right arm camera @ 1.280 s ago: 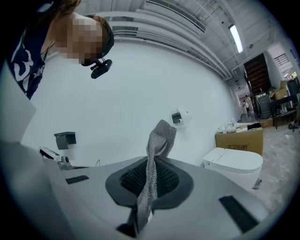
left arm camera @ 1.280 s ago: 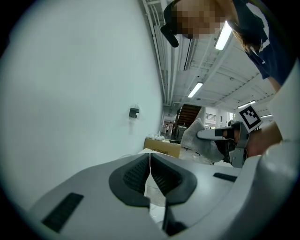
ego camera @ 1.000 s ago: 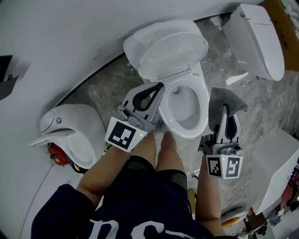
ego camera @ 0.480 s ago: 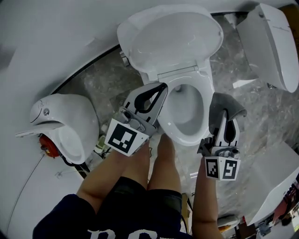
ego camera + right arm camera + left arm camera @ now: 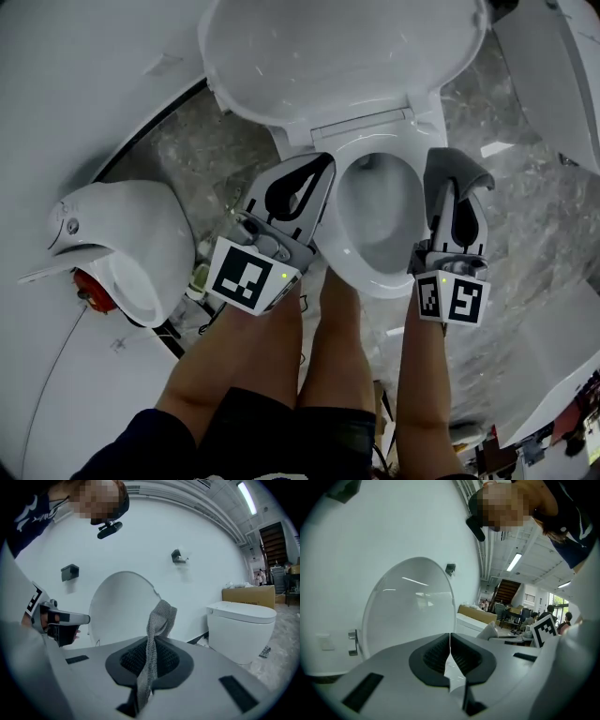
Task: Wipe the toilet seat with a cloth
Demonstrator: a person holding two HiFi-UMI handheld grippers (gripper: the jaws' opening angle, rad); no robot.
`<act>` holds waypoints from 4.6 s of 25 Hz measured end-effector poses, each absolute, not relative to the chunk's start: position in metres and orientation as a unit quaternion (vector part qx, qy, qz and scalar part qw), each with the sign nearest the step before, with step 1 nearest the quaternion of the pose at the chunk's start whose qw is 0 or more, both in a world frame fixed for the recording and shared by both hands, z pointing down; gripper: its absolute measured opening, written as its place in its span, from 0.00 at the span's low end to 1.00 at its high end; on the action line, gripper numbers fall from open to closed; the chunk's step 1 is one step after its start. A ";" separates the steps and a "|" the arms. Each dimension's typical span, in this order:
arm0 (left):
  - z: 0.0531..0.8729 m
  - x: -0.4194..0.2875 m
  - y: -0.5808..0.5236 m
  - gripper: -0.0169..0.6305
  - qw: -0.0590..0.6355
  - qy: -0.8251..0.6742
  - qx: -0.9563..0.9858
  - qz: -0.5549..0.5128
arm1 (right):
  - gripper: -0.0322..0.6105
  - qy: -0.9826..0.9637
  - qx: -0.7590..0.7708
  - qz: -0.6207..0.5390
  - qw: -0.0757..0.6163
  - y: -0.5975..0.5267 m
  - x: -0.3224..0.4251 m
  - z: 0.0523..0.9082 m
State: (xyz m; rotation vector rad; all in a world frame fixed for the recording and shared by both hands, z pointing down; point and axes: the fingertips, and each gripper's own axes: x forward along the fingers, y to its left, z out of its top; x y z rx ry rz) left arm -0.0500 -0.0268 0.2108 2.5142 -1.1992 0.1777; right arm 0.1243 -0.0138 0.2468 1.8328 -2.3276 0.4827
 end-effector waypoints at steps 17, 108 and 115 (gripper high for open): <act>0.291 -0.069 -0.034 0.06 0.196 -0.440 0.873 0.077 | 0.10 -0.764 0.601 0.118 0.206 -0.047 0.104 0.377; 0.293 -0.095 -0.039 0.06 0.191 -0.436 0.875 0.088 | 0.09 -0.805 0.457 0.160 0.343 -0.032 0.063 0.461; 0.292 -0.099 -0.040 0.06 0.193 -0.440 0.873 0.085 | 0.09 -0.797 0.472 0.196 0.321 -0.028 0.061 0.469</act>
